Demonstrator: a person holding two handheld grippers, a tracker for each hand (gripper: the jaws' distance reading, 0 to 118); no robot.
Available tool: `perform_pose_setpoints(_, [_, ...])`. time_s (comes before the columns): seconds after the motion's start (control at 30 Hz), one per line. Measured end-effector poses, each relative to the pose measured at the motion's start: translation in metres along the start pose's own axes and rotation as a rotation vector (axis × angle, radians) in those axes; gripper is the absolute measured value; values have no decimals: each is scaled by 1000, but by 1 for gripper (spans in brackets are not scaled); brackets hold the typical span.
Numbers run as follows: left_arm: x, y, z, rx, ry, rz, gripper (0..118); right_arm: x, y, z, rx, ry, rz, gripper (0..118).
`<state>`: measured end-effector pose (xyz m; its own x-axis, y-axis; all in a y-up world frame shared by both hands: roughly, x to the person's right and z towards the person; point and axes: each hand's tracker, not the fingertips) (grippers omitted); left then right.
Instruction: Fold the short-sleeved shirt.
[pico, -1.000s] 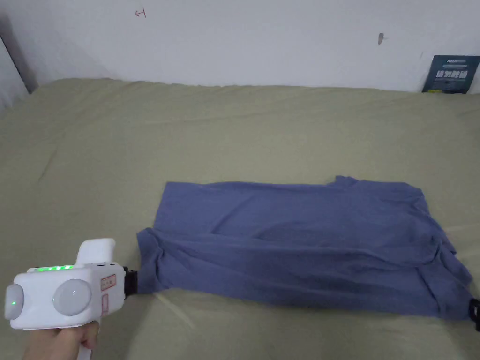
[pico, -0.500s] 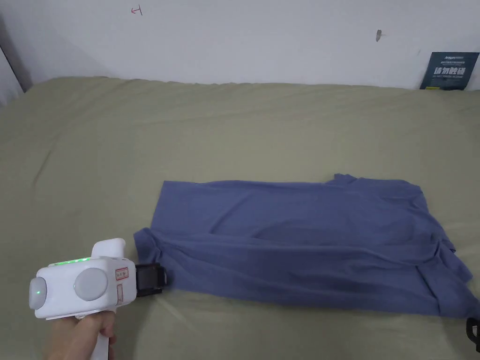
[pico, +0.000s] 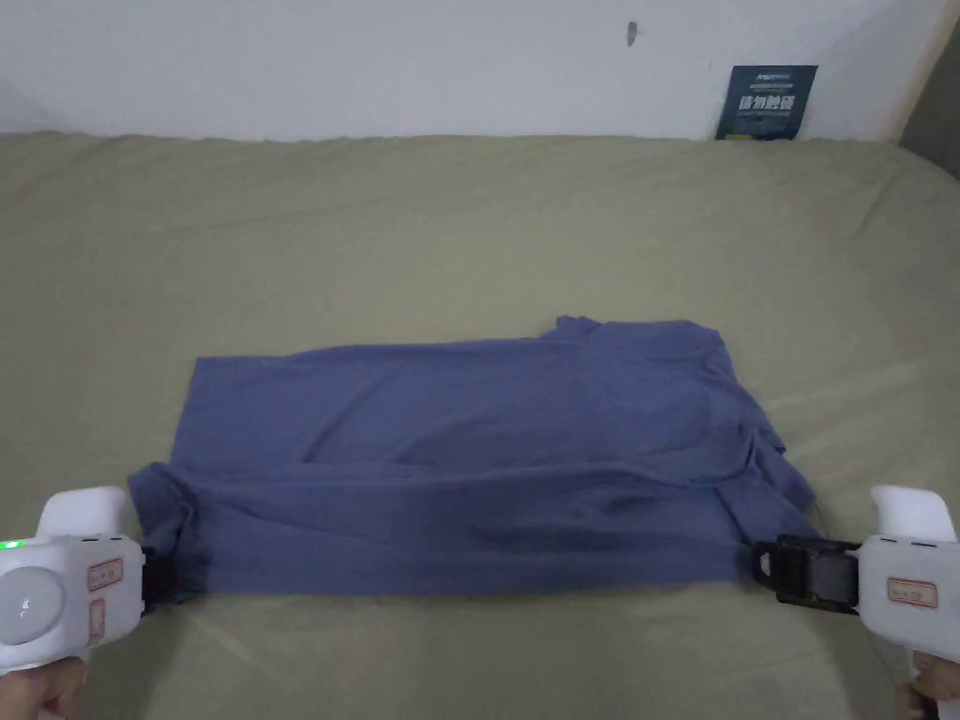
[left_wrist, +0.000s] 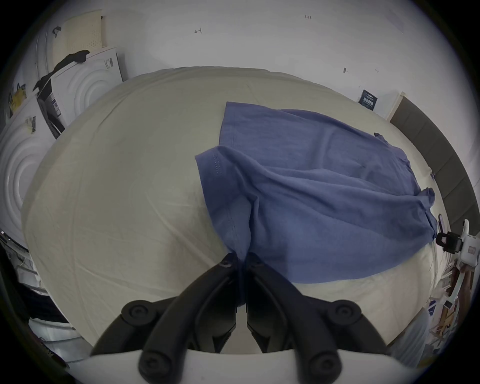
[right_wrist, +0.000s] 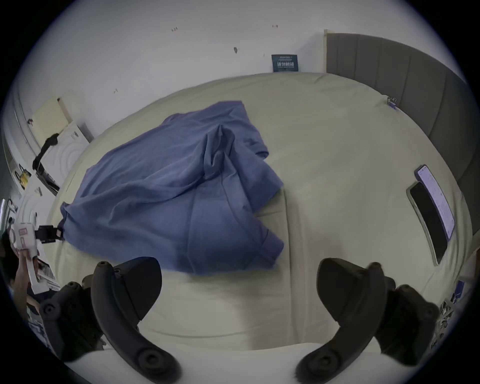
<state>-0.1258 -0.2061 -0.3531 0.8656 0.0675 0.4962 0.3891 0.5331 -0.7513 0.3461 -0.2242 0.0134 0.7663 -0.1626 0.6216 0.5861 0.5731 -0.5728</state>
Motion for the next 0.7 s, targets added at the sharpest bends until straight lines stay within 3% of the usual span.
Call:
perform_pose_setpoints(0.17, [-3, 1, -8, -6, 3, -6, 1, 4, 17, -24, -40, -29, 22, 118])
perform_pose_setpoints(0.2, [-4, 1, -8, -9, 4, -5, 1, 5, 12, -23, -48, -24, 24, 112])
perform_pose_setpoints(0.27, [-3, 1, -6, -11, 2, -3, 1, 8, 13, -24, -47, -35, 30, 38])
perform_pose_setpoints(0.3, [-3, 1, -6, -11, 3, -2, 1, 6, 12, -18, -44, -29, 31, 14])
perform_pose_setpoints(0.33, [-3, 0, -6, -12, 7, -1, 1, -3, 9, -6, -43, 32, 6, 11])
perform_pose_setpoints(0.43, [-4, -1, 1, -15, 13, 5, 1, -17, 7, 7, -16, -46, 81, 10])
perform_pose_setpoints(0.7, [-17, -5, 31, 5, 11, 7, 1, -13, -7, 36, 14, -40, 91, 10])
